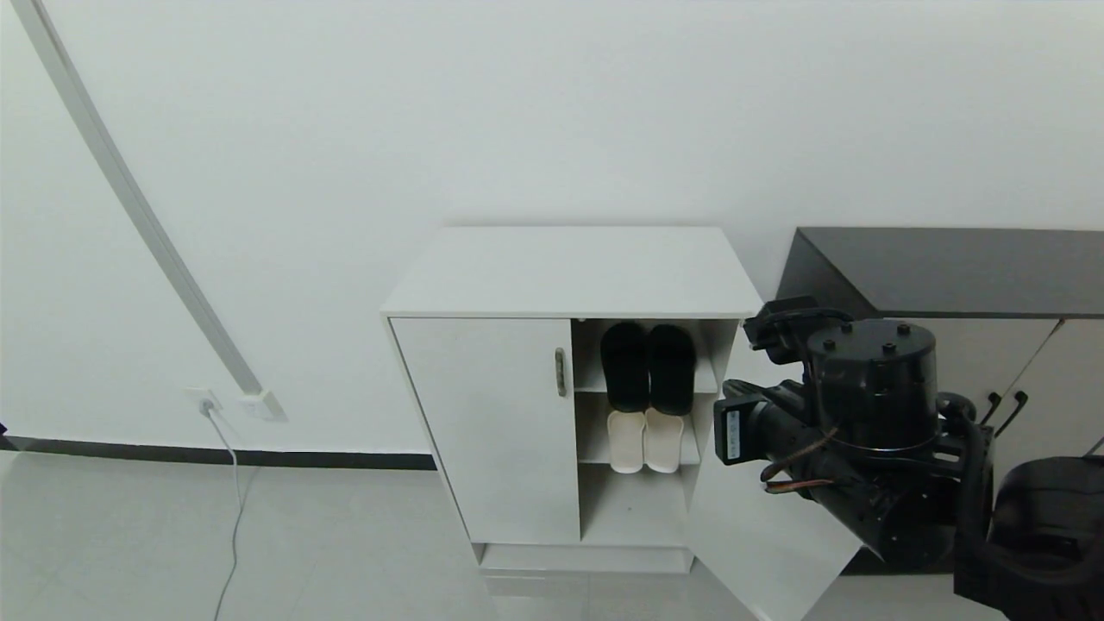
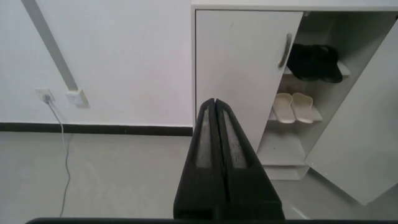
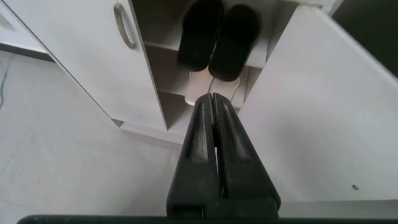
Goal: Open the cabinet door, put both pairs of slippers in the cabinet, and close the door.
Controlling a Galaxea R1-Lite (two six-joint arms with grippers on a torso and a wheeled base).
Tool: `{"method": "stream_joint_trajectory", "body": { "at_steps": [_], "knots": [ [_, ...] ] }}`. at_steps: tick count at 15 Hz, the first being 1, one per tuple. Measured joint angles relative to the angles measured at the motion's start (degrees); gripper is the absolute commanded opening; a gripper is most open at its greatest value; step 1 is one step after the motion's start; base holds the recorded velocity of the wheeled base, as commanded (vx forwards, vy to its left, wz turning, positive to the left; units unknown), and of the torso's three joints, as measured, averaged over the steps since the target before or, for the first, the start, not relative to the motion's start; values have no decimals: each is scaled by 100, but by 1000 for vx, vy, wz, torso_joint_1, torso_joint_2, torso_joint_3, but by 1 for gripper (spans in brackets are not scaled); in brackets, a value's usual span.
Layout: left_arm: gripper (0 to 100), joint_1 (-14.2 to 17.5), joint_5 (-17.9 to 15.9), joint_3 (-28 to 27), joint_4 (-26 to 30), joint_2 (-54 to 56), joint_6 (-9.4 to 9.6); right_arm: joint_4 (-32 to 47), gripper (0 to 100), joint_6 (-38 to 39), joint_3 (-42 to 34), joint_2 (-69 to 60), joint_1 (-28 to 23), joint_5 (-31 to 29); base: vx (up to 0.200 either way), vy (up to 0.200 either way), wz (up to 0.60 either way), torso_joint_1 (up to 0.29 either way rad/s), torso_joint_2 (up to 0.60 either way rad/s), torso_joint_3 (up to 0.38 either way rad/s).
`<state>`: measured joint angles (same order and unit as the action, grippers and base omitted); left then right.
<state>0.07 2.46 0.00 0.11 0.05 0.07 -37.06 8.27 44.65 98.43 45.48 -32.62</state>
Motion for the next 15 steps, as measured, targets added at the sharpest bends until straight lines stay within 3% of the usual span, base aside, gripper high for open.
{"method": "stream_joint_trajectory", "body": {
  "at_steps": [3,15],
  "knots": [
    [0,-2,0,0,-6,0,2,-207,0,-1,-72,20,-21,2,0,0,0,170,-383,-211],
    [0,0,13,0,-1,0,-7,-460,0,-171,-296,20,-20,17,0,0,0,3,-5,-3]
  ]
}}
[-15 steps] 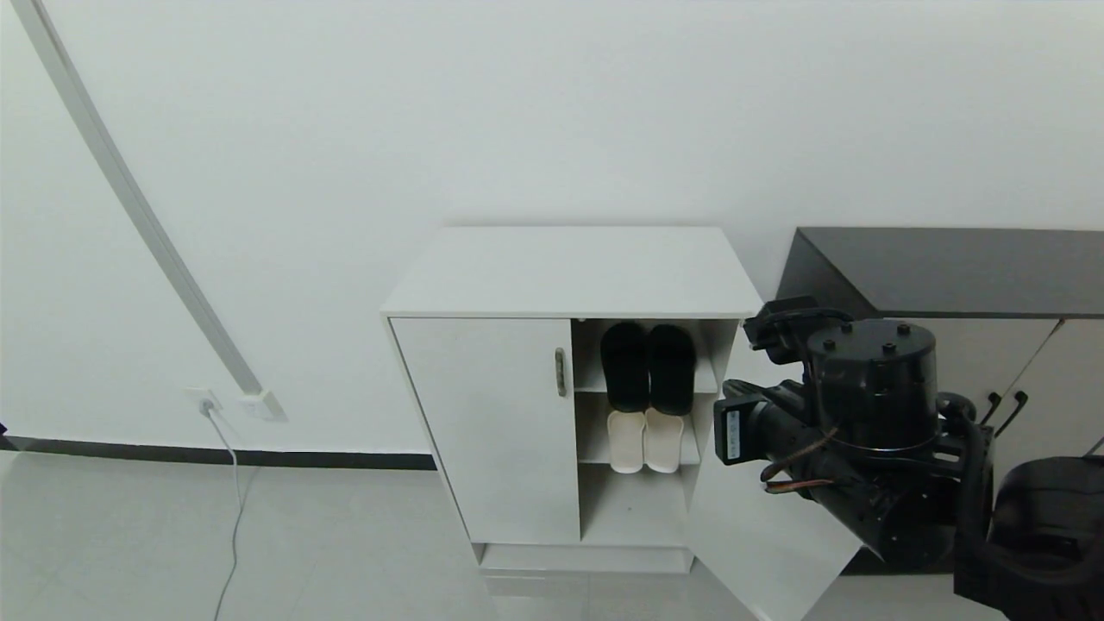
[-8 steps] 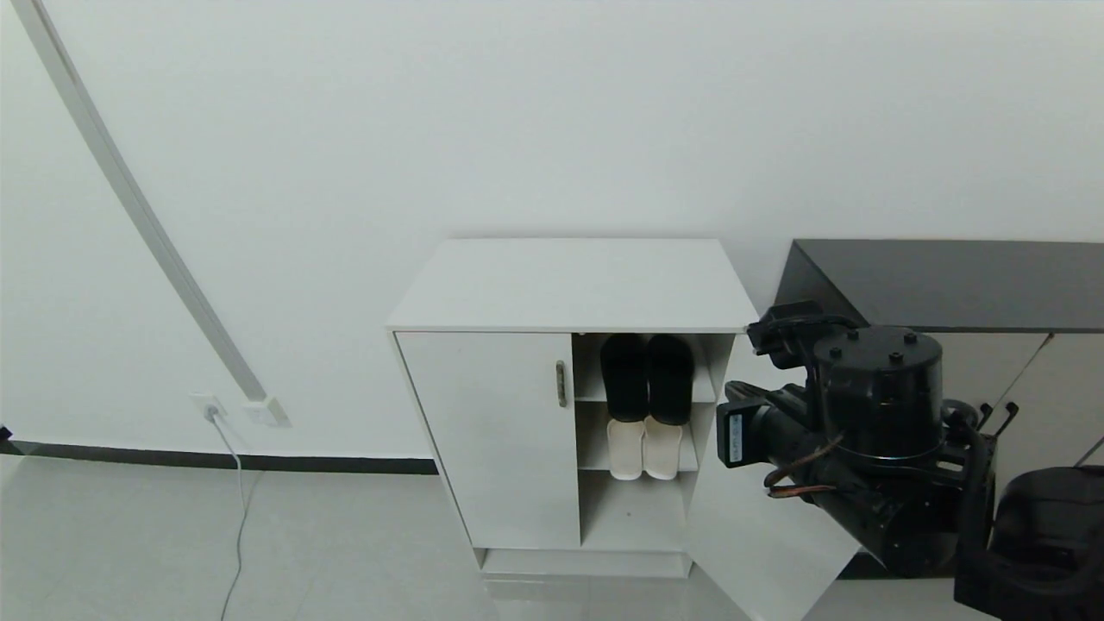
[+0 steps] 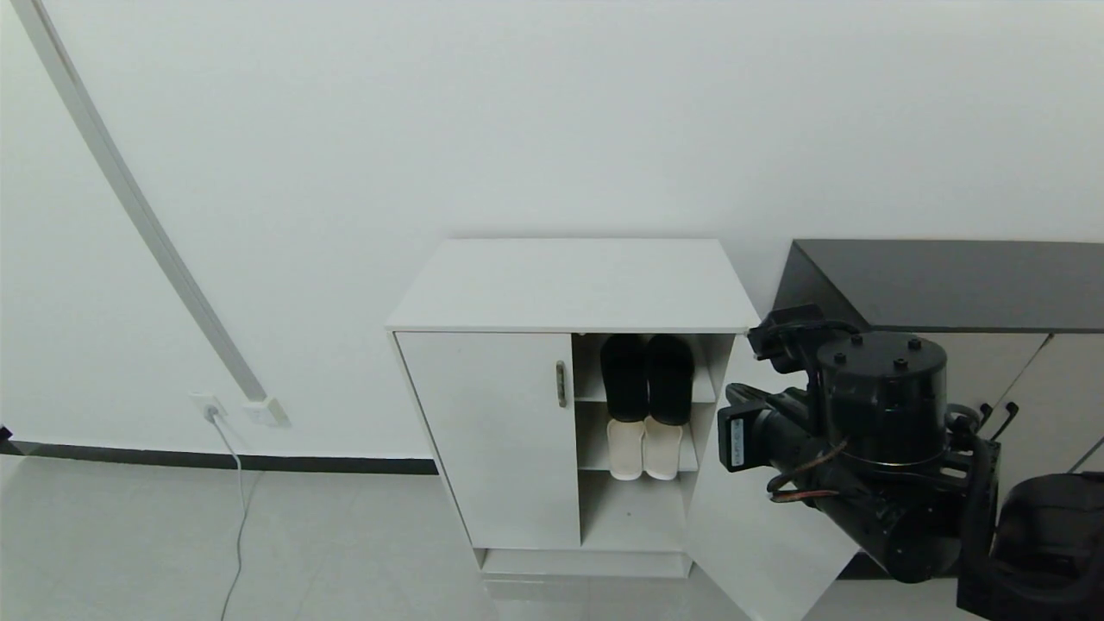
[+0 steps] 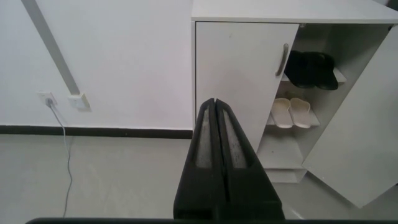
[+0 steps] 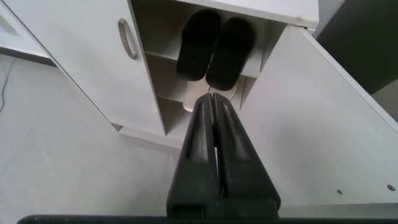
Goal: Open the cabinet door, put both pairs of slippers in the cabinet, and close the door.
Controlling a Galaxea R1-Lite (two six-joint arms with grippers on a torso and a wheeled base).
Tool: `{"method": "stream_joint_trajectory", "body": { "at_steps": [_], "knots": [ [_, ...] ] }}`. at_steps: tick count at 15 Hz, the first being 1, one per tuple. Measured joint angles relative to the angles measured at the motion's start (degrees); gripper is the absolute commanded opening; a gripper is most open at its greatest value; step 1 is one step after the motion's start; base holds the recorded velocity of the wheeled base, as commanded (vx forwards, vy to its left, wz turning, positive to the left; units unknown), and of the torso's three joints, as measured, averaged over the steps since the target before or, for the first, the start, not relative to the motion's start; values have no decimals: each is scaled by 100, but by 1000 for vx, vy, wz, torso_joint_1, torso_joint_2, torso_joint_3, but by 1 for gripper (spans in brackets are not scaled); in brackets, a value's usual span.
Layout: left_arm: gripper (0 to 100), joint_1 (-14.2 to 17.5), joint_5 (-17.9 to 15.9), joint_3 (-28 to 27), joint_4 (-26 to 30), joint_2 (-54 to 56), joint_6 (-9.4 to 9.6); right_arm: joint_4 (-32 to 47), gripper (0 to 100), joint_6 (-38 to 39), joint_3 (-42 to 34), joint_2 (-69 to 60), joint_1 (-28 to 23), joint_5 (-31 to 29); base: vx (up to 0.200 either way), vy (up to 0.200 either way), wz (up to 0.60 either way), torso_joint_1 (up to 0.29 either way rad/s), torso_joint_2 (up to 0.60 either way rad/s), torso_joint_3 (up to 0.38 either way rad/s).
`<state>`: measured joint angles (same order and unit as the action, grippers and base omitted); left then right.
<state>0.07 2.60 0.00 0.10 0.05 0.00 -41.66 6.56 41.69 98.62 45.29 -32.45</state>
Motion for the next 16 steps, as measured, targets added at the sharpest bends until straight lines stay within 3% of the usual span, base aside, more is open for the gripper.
{"method": "stream_joint_trajectory", "body": {
  "at_steps": [2,10,16],
  "knots": [
    [0,0,9,0,0,0,-5,0,0,-5,-2,-4,5,0,0,0,0,0,0,0],
    [0,2,11,0,0,0,-2,6,0,-32,-21,-6,0,-4,0,0,-600,4,3,0],
    [0,-5,11,0,0,0,-5,2,0,-134,-62,0,-1,-15,0,0,0,0,0,0]
  ]
}}
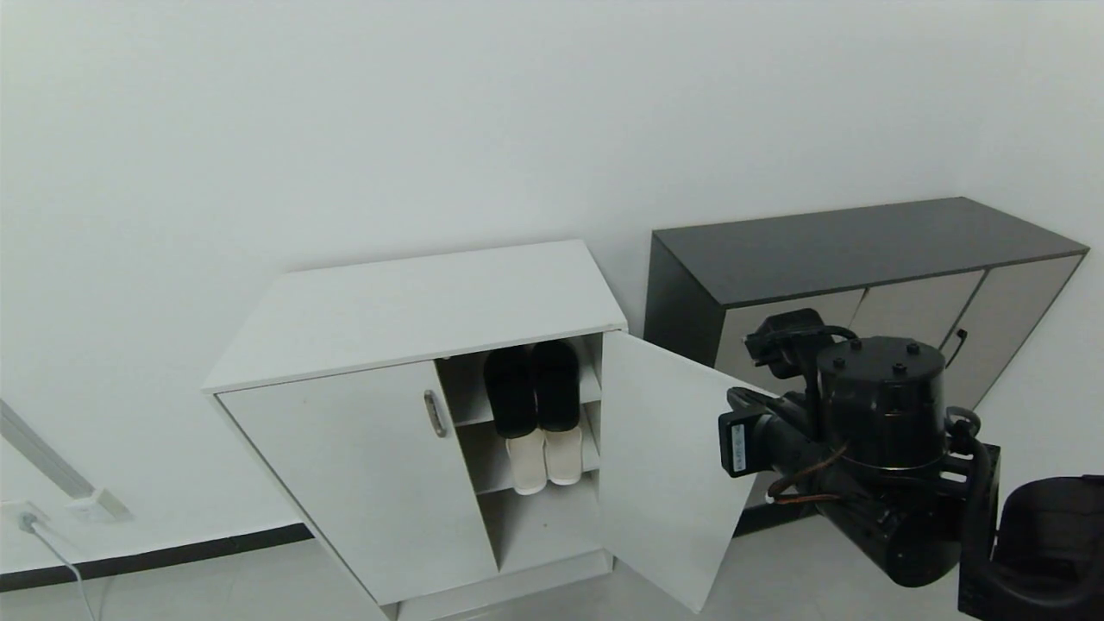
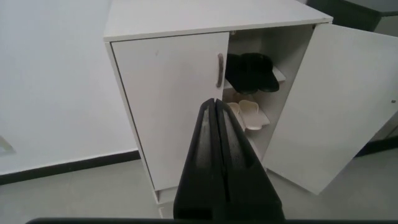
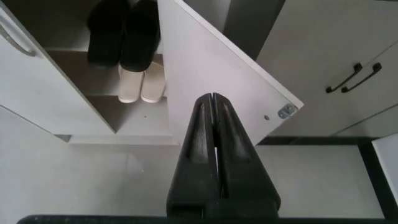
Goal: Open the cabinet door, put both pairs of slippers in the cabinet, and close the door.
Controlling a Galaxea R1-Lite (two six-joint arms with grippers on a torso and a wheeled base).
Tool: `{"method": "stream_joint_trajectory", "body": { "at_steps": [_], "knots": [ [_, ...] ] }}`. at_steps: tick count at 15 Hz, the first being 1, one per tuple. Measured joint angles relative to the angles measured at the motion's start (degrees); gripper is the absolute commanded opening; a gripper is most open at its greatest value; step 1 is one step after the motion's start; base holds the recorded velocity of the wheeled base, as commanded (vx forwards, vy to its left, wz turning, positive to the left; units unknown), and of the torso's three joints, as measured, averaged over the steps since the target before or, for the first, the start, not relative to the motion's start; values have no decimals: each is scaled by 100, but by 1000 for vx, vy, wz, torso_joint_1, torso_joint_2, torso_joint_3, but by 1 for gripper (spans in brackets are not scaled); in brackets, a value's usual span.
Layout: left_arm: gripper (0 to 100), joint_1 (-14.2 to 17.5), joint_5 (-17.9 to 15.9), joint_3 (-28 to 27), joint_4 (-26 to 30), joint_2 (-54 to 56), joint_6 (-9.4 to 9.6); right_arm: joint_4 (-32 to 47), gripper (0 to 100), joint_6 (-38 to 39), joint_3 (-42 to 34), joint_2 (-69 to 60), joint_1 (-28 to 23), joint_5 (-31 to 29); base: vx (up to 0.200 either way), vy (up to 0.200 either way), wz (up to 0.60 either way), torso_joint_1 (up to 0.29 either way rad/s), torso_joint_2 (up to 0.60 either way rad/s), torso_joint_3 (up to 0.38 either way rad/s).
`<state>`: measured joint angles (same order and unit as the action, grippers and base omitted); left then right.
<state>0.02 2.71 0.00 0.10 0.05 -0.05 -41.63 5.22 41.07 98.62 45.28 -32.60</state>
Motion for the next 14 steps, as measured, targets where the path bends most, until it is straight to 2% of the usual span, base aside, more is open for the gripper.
{"method": "stream_joint_trajectory", "body": {
  "at_steps": [1,4,7,10,14],
  "knots": [
    [0,2,-2,0,-2,0,5,0,0,-5,0,0,-7,-5,0,0,0,0,0,0],
    [0,2,-15,0,0,0,2,17,0,-13,63,7,-13,-18,-200,0,0,7,10,-2],
    [0,5,-17,0,-2,0,5,61,0,-13,313,69,-74,-35,0,0,0,0,0,0],
    [0,7,-17,0,0,0,5,446,0,22,862,336,-600,24,0,0,0,0,0,0],
    [0,7,-17,0,0,0,5,1139,0,48,2153,979,-1345,441,0,0,0,0,0,0]
  ]
}}
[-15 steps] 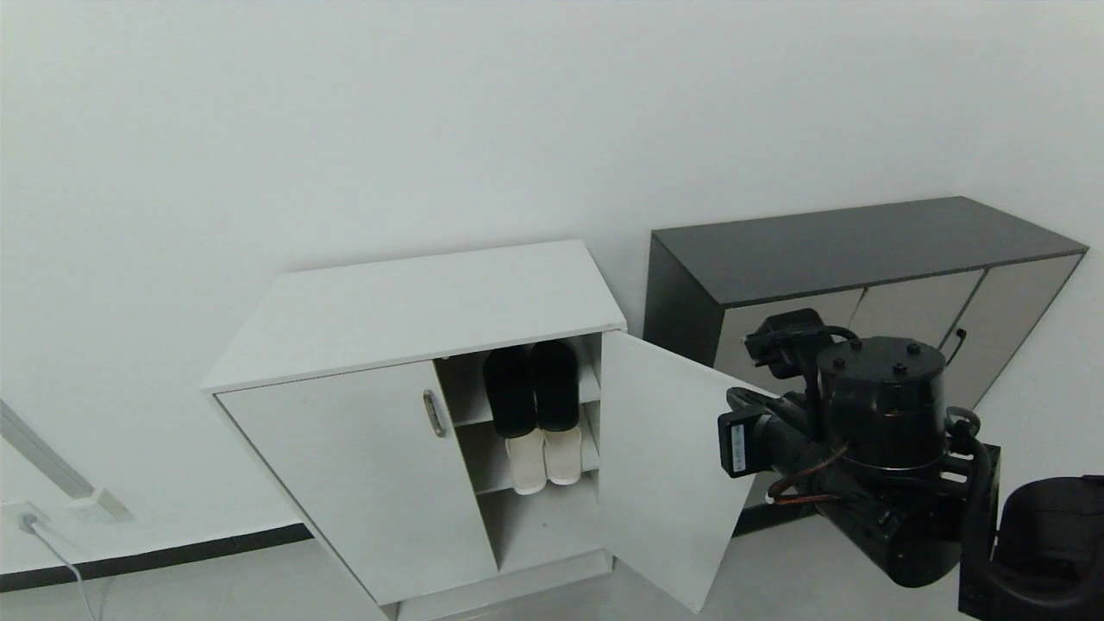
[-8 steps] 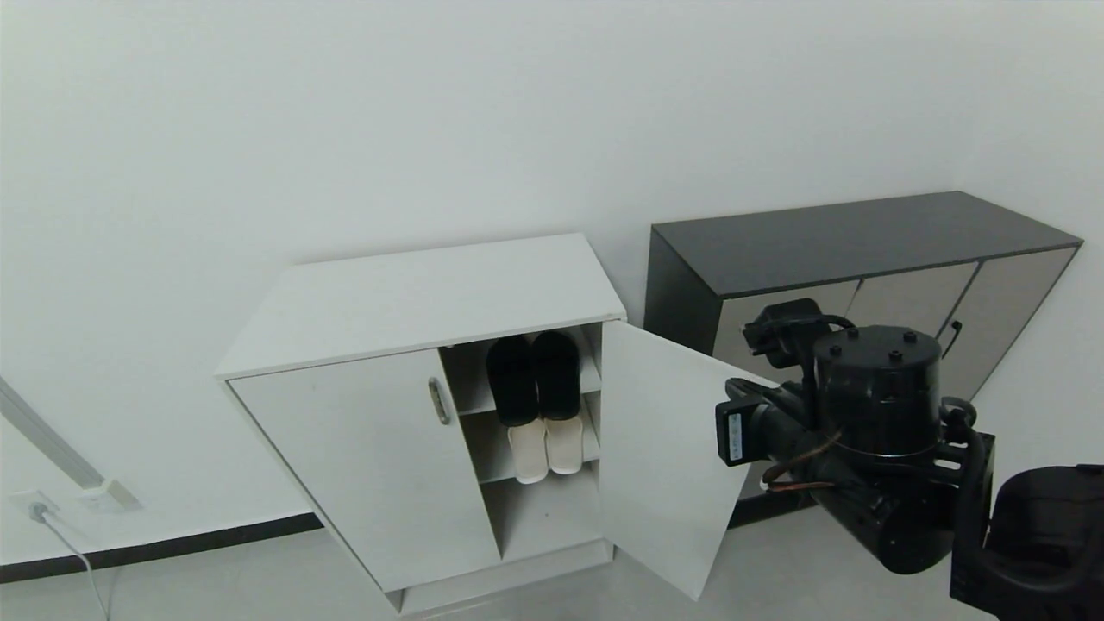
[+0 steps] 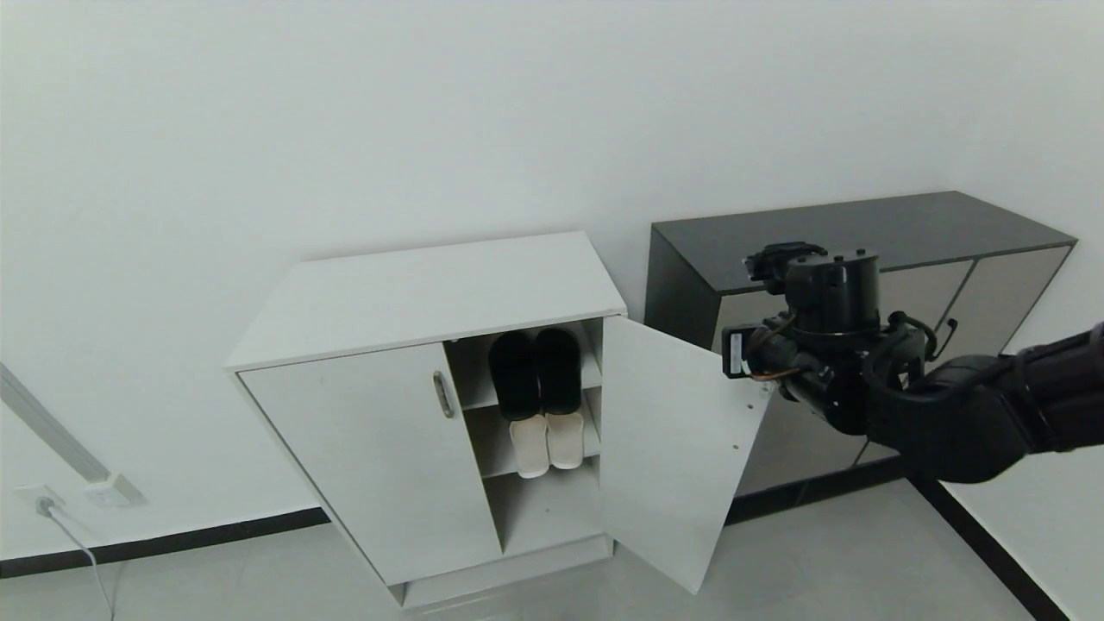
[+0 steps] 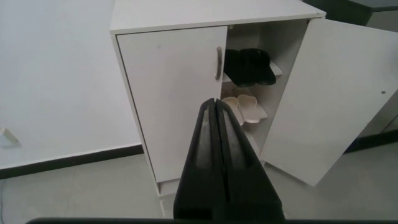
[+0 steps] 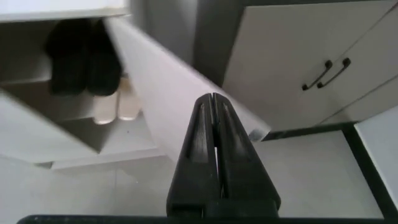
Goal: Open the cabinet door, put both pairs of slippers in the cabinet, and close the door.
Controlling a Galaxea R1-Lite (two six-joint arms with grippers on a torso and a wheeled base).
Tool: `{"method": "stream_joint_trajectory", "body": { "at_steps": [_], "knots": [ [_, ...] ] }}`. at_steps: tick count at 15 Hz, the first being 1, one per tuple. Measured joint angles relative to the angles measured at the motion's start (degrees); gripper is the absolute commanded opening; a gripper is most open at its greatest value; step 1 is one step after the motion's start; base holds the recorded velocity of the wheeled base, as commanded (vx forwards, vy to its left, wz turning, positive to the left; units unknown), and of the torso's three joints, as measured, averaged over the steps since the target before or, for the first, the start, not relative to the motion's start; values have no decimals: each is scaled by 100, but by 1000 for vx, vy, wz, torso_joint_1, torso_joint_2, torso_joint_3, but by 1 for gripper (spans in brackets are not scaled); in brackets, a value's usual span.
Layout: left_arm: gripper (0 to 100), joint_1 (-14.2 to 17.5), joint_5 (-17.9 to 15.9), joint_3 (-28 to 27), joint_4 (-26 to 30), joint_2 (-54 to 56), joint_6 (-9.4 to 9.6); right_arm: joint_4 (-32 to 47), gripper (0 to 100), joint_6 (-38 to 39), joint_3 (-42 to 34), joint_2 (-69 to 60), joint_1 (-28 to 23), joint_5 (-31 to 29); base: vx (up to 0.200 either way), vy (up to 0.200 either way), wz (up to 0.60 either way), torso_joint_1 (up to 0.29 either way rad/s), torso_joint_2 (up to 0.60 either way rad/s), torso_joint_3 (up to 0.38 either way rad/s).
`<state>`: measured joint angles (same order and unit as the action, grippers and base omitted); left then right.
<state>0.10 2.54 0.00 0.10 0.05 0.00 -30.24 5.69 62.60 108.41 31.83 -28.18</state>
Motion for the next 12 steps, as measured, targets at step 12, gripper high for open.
{"method": "stream_joint_trajectory", "body": {
  "at_steps": [12],
  "knots": [
    [0,-2,9,0,0,0,-5,1051,0,328,2483,1868,-1064,800,0,0,0,0,0,0]
  ]
}}
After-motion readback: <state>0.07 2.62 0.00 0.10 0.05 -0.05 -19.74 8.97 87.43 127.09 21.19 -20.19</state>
